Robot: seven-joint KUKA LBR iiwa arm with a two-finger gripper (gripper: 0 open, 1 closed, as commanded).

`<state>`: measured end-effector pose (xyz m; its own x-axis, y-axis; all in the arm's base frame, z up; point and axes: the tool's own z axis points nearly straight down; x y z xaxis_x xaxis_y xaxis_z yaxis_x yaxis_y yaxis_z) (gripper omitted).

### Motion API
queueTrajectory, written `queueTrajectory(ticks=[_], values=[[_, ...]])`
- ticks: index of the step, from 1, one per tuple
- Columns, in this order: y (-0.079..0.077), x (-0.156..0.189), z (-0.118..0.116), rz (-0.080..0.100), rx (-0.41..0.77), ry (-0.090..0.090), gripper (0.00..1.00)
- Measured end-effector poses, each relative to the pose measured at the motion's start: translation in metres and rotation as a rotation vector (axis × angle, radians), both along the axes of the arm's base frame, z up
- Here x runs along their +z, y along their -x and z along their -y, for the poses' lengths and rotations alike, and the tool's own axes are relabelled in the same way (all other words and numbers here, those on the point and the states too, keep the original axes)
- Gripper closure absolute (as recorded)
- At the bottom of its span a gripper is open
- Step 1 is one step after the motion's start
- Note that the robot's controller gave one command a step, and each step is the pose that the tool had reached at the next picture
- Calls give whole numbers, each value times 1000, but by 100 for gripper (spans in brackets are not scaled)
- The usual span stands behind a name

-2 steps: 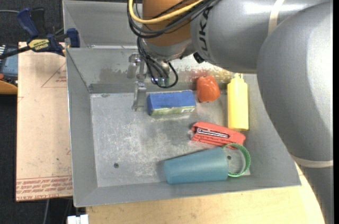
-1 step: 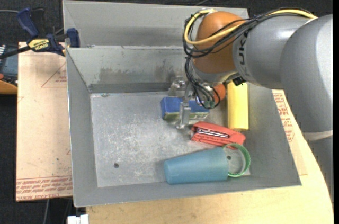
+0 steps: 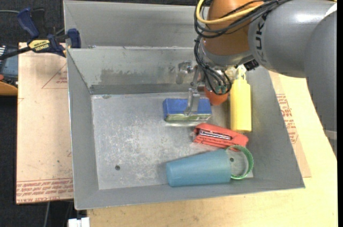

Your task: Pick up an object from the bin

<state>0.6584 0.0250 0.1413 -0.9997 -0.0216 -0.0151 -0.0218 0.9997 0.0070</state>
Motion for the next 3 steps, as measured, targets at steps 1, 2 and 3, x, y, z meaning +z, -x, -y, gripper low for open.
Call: queueTrajectory(ticks=[1, 2, 3], values=[[16, -42, 38, -22, -19, 6, 0], [15, -71, 30, 1, -58, -3, 0], [15, -70, 5, -9, -32, 2, 100]])
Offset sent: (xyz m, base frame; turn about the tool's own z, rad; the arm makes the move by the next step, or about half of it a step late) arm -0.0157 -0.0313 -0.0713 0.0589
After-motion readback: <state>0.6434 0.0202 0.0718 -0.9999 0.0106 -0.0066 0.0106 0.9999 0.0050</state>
